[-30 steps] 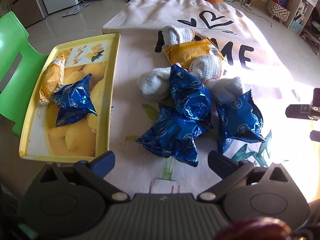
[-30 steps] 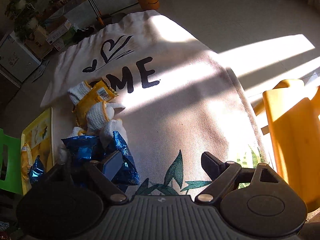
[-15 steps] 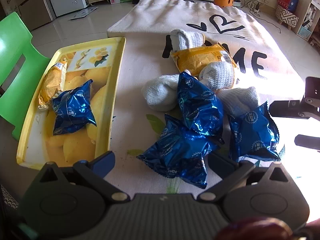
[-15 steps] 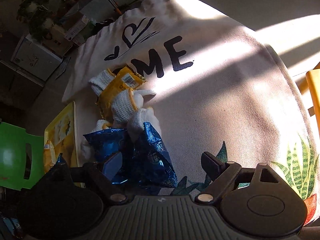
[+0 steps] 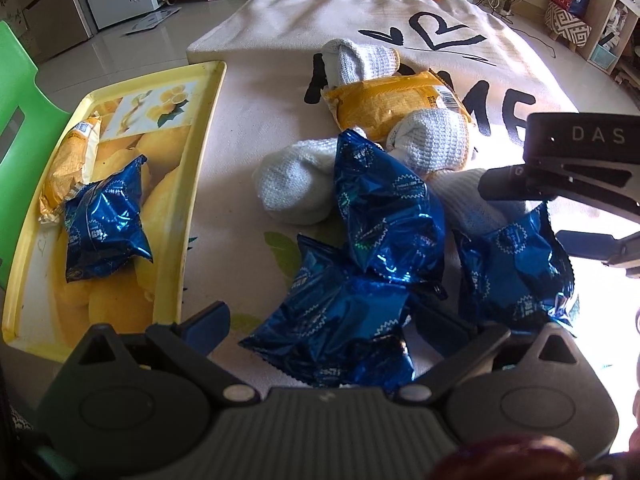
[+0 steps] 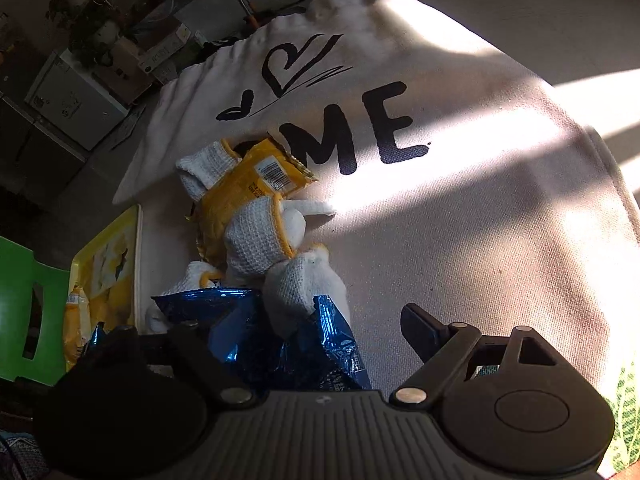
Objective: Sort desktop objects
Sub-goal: 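Lower the left tool onto a blue foil pack while the right tool lowers onto a white glove, then close the right tool on the white glove while the left tool closes on the blue pack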
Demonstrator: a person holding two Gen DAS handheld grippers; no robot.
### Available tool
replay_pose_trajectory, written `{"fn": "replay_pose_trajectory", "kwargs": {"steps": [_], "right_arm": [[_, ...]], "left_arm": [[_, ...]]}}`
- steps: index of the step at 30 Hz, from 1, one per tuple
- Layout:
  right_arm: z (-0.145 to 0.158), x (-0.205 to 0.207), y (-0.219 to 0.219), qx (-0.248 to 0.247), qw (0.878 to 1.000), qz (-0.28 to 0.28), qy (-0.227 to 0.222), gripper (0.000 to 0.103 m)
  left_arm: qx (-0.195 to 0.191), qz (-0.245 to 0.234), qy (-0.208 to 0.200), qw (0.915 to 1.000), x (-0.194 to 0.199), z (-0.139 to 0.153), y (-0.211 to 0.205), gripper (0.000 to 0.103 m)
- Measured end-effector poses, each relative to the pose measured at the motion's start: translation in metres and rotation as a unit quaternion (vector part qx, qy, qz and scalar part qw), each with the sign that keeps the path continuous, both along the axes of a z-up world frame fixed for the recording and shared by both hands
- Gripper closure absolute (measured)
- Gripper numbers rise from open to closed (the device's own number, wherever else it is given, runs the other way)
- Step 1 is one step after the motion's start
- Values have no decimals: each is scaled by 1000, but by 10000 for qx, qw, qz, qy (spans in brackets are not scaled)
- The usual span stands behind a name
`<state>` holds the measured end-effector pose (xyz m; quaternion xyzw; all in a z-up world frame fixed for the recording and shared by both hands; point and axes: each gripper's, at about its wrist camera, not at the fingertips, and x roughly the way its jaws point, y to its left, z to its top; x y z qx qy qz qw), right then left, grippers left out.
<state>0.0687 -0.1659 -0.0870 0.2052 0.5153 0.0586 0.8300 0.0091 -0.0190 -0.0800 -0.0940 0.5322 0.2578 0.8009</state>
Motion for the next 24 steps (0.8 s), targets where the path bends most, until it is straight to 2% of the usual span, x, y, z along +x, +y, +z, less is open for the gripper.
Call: {"fn": "replay_pose_trajectory", "kwargs": {"steps": [8, 12, 16, 20, 24], "right_arm": [[-17, 14, 14, -54, 9998, 164, 26, 34], [-26, 17, 19, 16, 9998, 173, 43, 44], [-25, 18, 24, -77, 9996, 264, -73, 51], [-20, 17, 17, -60, 9999, 0, -102, 54], [-12, 15, -1, -193, 9978, -602, -190, 54]], "left_arm": [[-79, 213, 152, 9996, 7, -18, 10, 1], [-107, 364, 316, 9988, 10, -30, 15, 1], [-91, 391, 237, 9989, 10, -32, 16, 0], [-92, 436, 204, 9988, 9, -31, 16, 0], [-84, 463, 198, 9987, 9, -31, 15, 0]]}}
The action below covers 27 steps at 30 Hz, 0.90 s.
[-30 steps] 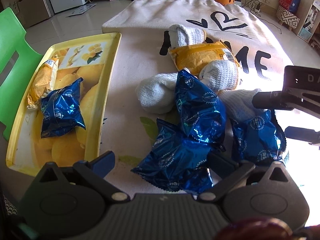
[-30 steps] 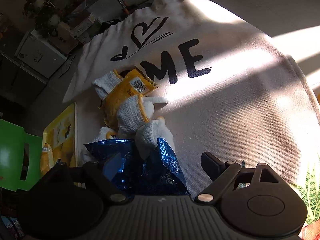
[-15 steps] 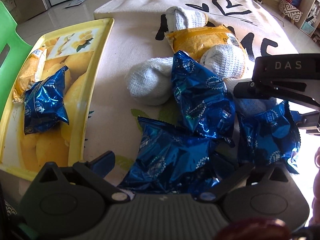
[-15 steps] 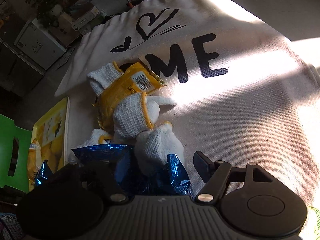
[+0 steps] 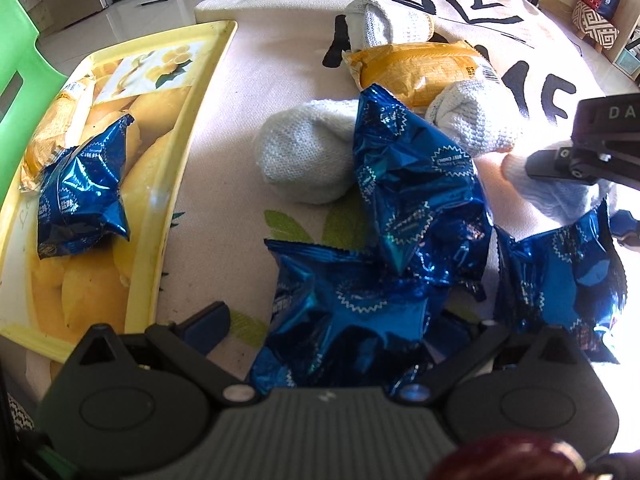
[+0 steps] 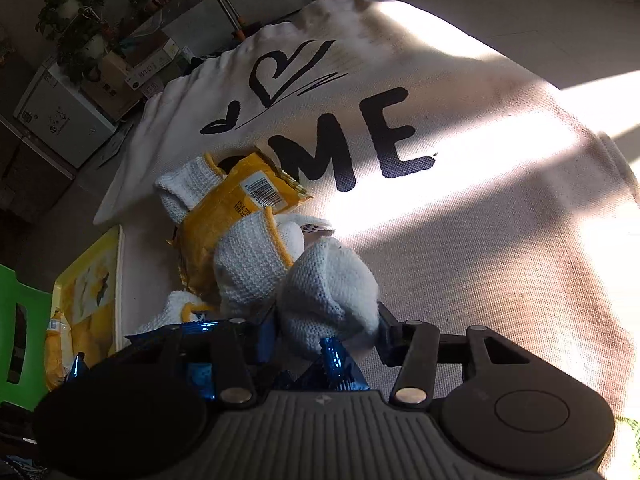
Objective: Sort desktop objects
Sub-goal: 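Close the right tool on the white glove while the left tool closes on the blue pack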
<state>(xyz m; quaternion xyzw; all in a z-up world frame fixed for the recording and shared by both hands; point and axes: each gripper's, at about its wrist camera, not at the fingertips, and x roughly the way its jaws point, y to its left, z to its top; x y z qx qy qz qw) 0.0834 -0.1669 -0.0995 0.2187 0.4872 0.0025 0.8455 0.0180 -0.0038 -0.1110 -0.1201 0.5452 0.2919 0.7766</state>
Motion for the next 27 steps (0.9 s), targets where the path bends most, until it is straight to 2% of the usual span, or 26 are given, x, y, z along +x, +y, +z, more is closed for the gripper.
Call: {"fn": "replay_pose_trajectory", "kwargs": {"steps": [2, 4, 7, 11, 13, 19, 25, 26, 27], "right_arm": [[0, -1, -11, -93, 9994, -338, 26, 54], [-3, 0, -16, -98, 9989, -443, 120, 53], [-11, 0, -18, 100, 9984, -454, 323, 52], [-11, 1, -15, 30, 9990, -345, 297, 47], [-11, 0, -13, 48, 9992, -296, 259, 41], [-11, 1, -8, -41, 9996, -183, 222, 35], [-12, 2, -7, -109, 9996, -189, 197, 35], [-11, 2, -7, -127, 9995, -207, 200, 36], [-11, 2, -7, -192, 9993, -231, 201, 42]], "left_arm": [[11, 8, -12, 10000, 0, 0, 0, 0], [5, 25, -7, 10000, 0, -1, 0, 0], [19, 53, -21, 10000, 0, 0, -1, 0], [43, 44, -44, 10000, -1, -1, -2, 0], [52, 44, -54, 10000, -1, -1, -1, 0], [79, 34, -81, 9999, -2, -1, -2, 0], [65, -23, -69, 10000, 0, -1, 0, 0], [61, -19, -64, 10000, 0, -1, 1, 1], [66, -12, -69, 10000, 0, 0, 1, 2]]}}
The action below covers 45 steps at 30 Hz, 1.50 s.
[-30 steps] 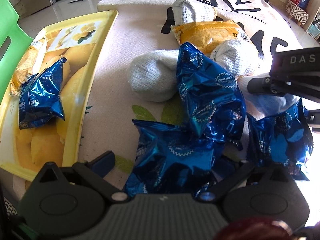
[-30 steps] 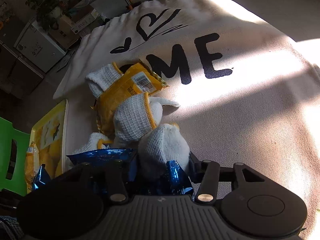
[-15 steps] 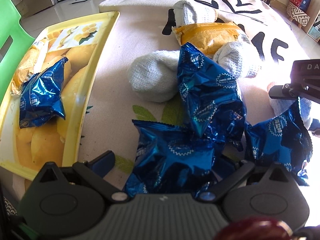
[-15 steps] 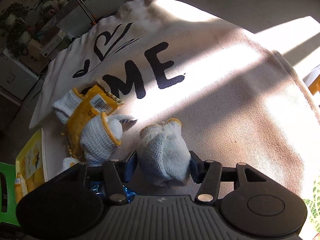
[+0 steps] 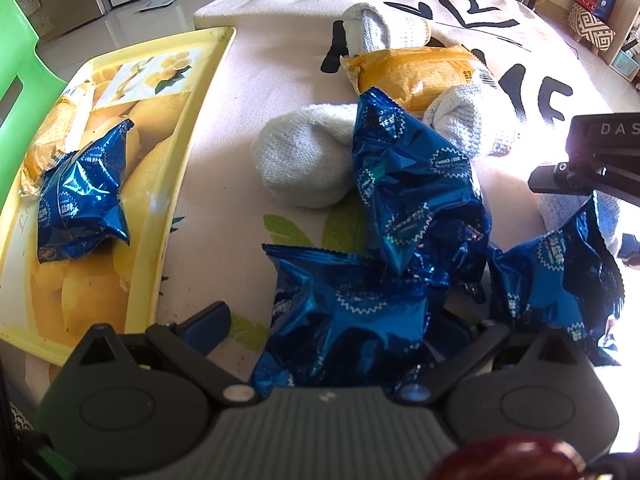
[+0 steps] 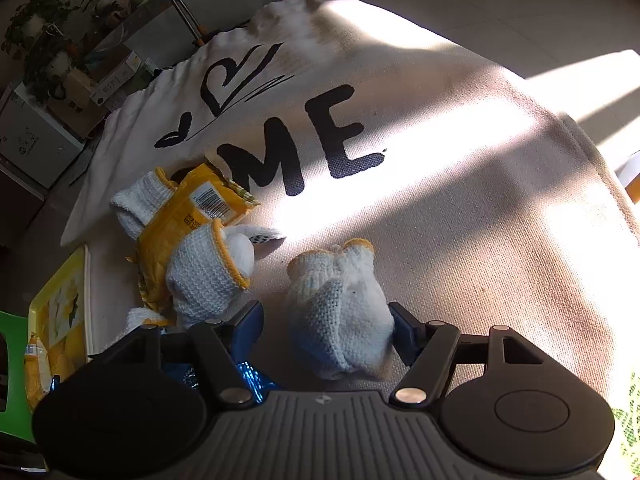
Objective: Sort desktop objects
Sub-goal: 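Close the right tool on the white glove while the left tool closes on the blue pack, then carry the blue pack in the left tool and glove in the right tool over the tray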
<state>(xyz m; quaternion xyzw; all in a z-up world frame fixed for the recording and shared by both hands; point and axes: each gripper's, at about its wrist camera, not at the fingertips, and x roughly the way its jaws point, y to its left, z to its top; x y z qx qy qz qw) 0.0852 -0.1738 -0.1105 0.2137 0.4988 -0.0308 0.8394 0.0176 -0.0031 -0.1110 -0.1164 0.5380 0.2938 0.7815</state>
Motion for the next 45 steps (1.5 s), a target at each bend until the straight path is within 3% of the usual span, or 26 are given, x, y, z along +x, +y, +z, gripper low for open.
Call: {"fn": "replay_pose_trajectory", "kwargs": {"steps": [1, 2, 4, 9, 14, 22, 33, 45], "right_arm": [[0, 0, 0, -63, 10000, -5, 0, 49], [0, 0, -1, -70, 10000, -10, -11, 51], [0, -1, -4, 26, 10000, -76, -1, 52], [9, -6, -11, 38, 9998, -198, -67, 52], [30, -17, -21, 84, 9991, -295, -285, 52], [62, -42, -36, 114, 9976, -289, -626, 52], [69, -74, -42, 30, 9978, -249, -609, 52], [76, -97, -23, 55, 9965, 399, -734, 52]], "left_arm": [[20, 4, -24, 10000, 0, 1, 0, 9], [46, -38, -68, 10000, -1, 4, -1, 13], [46, -106, -103, 9999, 0, 8, -2, 33], [-438, -80, -337, 9984, -6, 17, 3, 34], [-369, -467, -619, 9963, -10, 37, -9, 34], [-475, -527, -1009, 9924, -22, 61, -14, 34], [-375, -625, -1171, 9904, -39, 79, -26, 34], [-384, -392, -1423, 9883, -44, 103, -21, 34]]}}
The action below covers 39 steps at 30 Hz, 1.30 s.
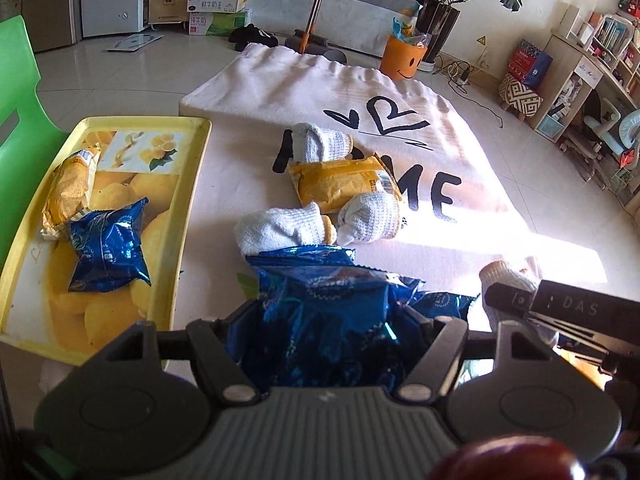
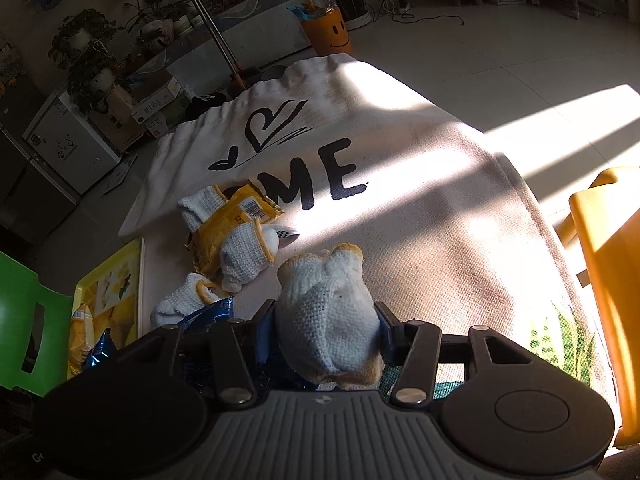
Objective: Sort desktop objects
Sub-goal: 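Carry the blue pack in the left tool and glove in the right tool over the tray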
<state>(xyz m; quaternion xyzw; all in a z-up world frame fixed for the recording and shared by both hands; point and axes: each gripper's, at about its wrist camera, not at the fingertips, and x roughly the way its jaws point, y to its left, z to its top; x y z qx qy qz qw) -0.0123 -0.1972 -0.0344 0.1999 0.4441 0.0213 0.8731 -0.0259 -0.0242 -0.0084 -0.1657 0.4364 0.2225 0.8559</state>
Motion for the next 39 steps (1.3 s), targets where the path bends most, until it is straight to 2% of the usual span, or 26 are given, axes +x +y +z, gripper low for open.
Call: {"fn": "replay_pose_trajectory", "kwargs": {"steps": [8, 14, 20, 28, 34, 39], "right_arm": [[3, -2, 22, 227, 9989, 399, -5, 52], [6, -2, 44, 400, 9964, 743, -19, 52], [5, -4, 73, 589, 9902, 1263, 9, 52], [0, -11, 129, 752, 9713, 2254, 74, 52], [-6, -7, 168, 769, 9594, 2705, 219, 52], [-16, 3, 200, 860, 9507, 2949, 430, 52]], "left_arm": [[7, 468, -19, 9989, 1, 18, 32, 34], [256, 727, -24, 9970, 5, 37, 65, 34], [306, 919, -5, 9953, 11, 52, 96, 34], [477, 1018, 150, 9935, 26, 65, 132, 33], [663, 1132, 373, 9907, 32, 62, 163, 33], [447, 1424, 597, 9870, 34, 54, 193, 33]]}}
